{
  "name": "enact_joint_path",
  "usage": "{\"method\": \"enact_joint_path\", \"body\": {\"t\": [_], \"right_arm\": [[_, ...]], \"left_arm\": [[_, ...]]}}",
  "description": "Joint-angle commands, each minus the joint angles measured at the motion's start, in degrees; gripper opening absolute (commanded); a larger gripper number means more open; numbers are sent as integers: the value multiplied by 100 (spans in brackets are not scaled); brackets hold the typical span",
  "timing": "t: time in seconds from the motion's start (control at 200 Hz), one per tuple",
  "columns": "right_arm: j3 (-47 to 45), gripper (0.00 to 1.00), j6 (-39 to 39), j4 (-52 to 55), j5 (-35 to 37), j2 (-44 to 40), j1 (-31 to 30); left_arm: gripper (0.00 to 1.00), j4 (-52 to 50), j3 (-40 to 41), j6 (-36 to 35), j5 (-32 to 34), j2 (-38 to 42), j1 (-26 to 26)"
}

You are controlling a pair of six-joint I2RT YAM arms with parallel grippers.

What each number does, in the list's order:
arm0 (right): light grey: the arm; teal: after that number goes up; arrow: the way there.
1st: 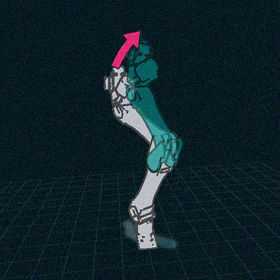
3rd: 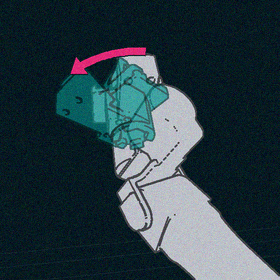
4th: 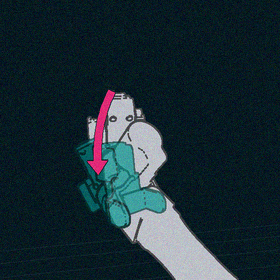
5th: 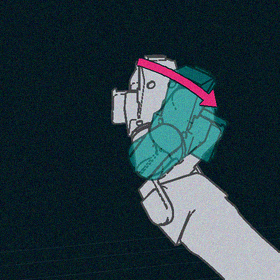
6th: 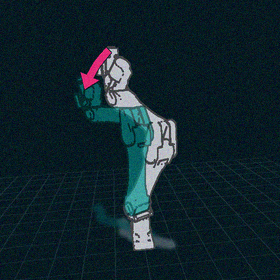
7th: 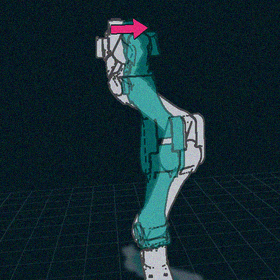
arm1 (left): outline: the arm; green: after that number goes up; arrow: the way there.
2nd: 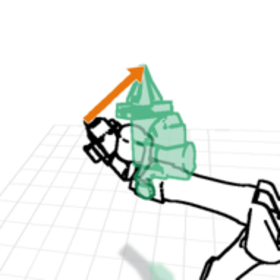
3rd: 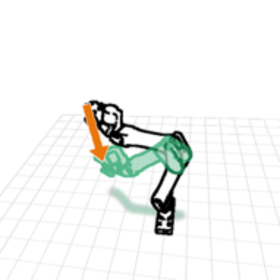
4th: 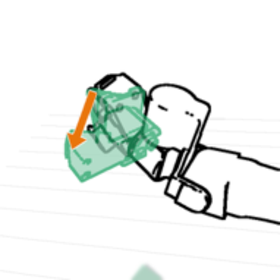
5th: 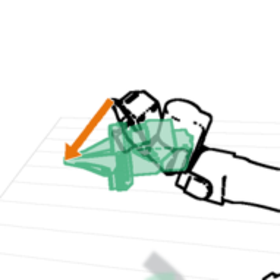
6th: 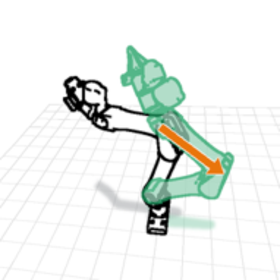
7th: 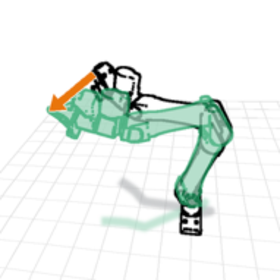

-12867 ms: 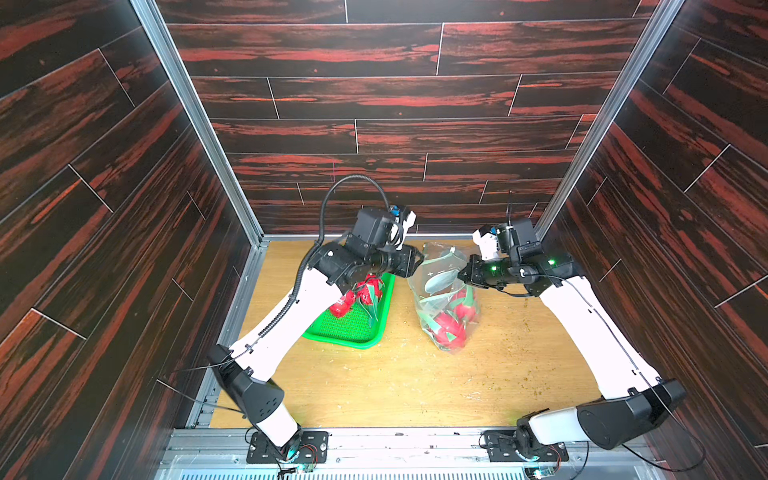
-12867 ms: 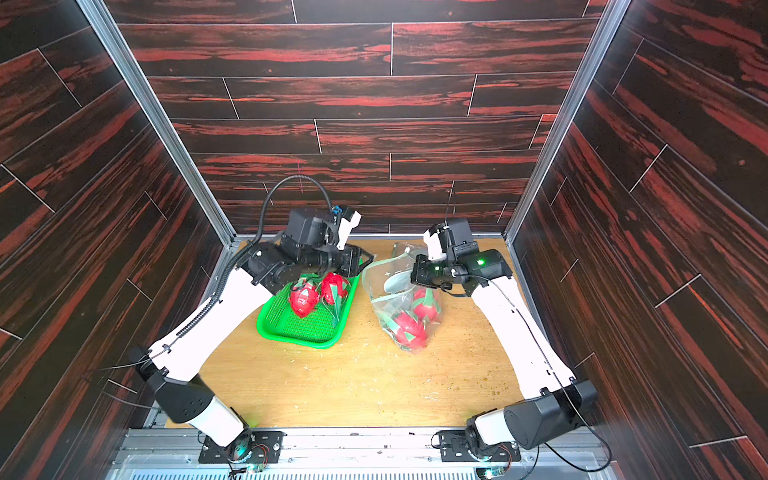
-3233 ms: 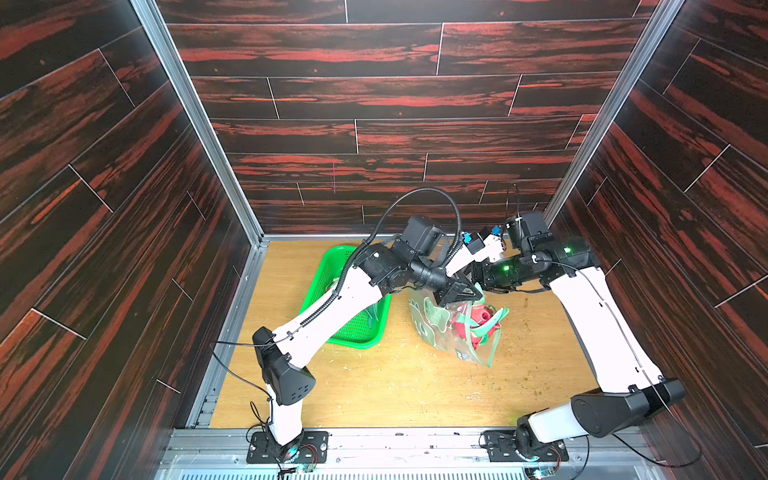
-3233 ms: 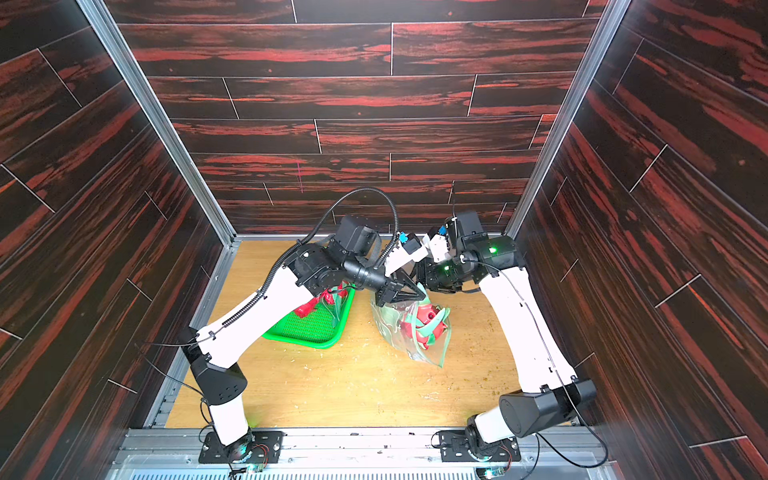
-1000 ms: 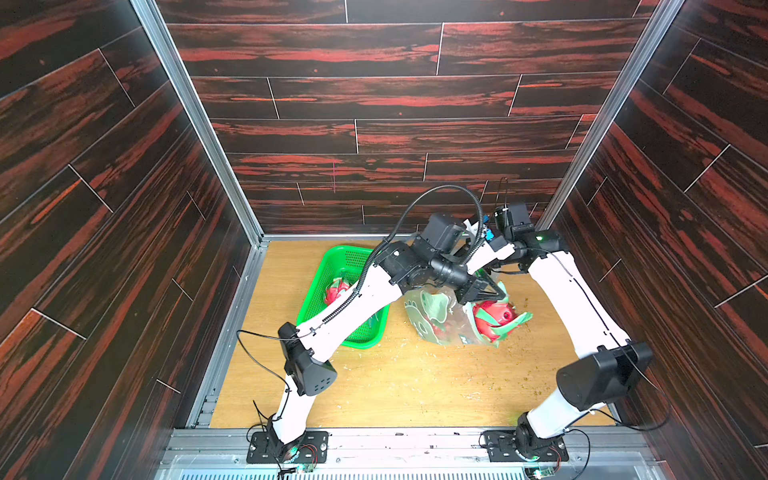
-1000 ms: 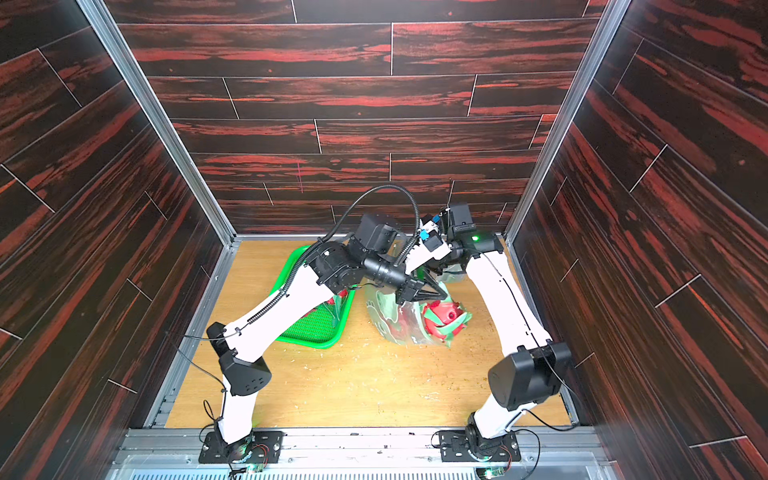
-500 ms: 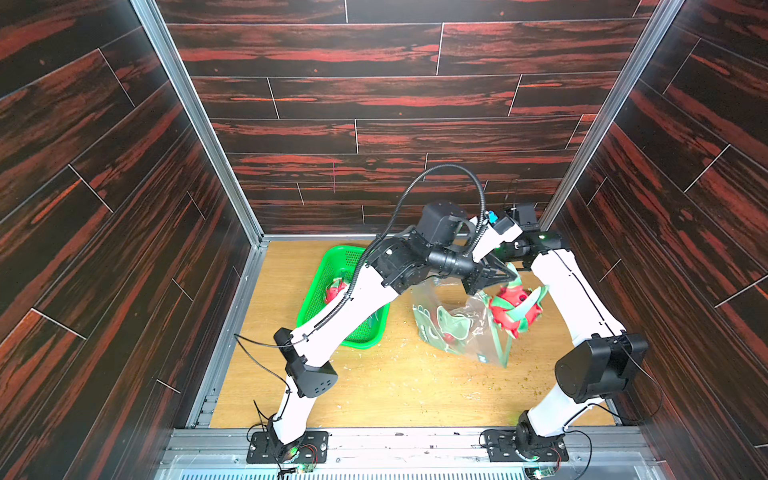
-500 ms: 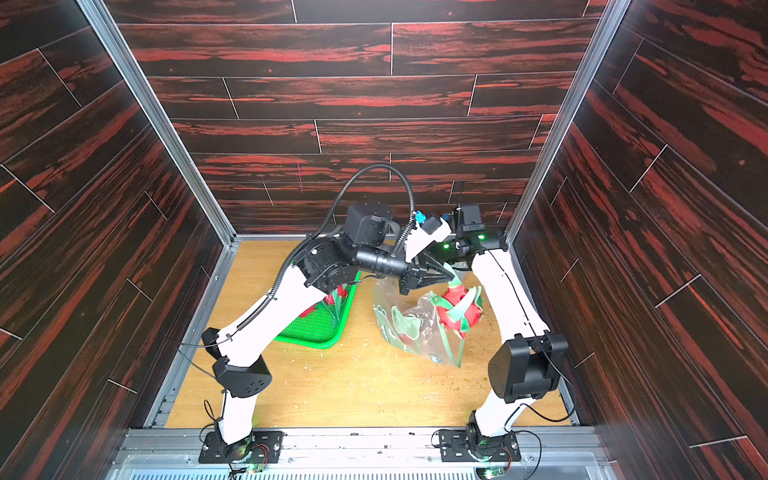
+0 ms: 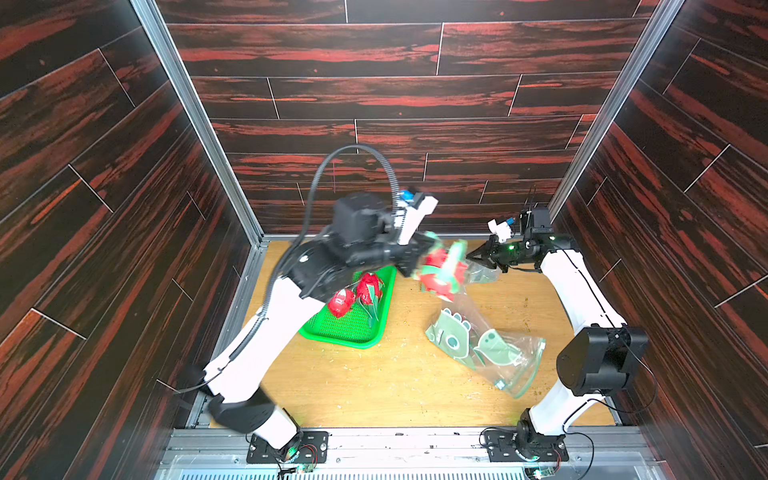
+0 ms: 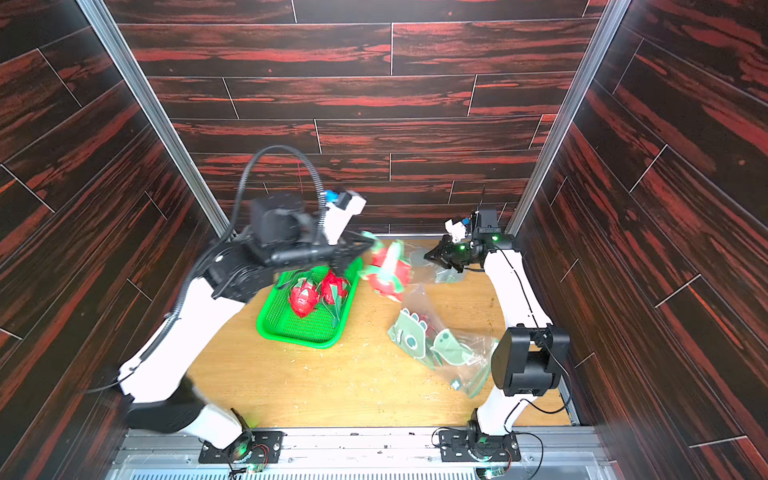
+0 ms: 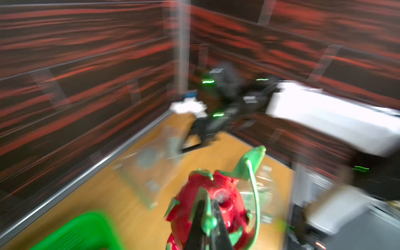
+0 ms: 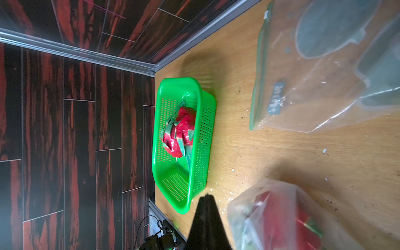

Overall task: Open the zip-top bag and take out the dragon fruit
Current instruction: Place the dragon fruit in the basket.

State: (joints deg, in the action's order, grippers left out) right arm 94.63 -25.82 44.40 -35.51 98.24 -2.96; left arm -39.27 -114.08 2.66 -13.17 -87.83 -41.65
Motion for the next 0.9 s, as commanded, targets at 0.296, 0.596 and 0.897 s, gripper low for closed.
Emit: {"method": "enact_joint_path", "body": {"t": [0.296,0.596,0.897], "right_arm": [[-1921,37,25,-429,654,-1808,600],[-2840,69,-12,210,825,-2951,937],[-2937,79,25,986,1812,-3665,1069]], "left_arm": [[0,802,2360,911,2011,847,1124],[0,812,3477,1721,2008,1171,1374],[0,1065,4287,2181,1892,1146,1610]]}}
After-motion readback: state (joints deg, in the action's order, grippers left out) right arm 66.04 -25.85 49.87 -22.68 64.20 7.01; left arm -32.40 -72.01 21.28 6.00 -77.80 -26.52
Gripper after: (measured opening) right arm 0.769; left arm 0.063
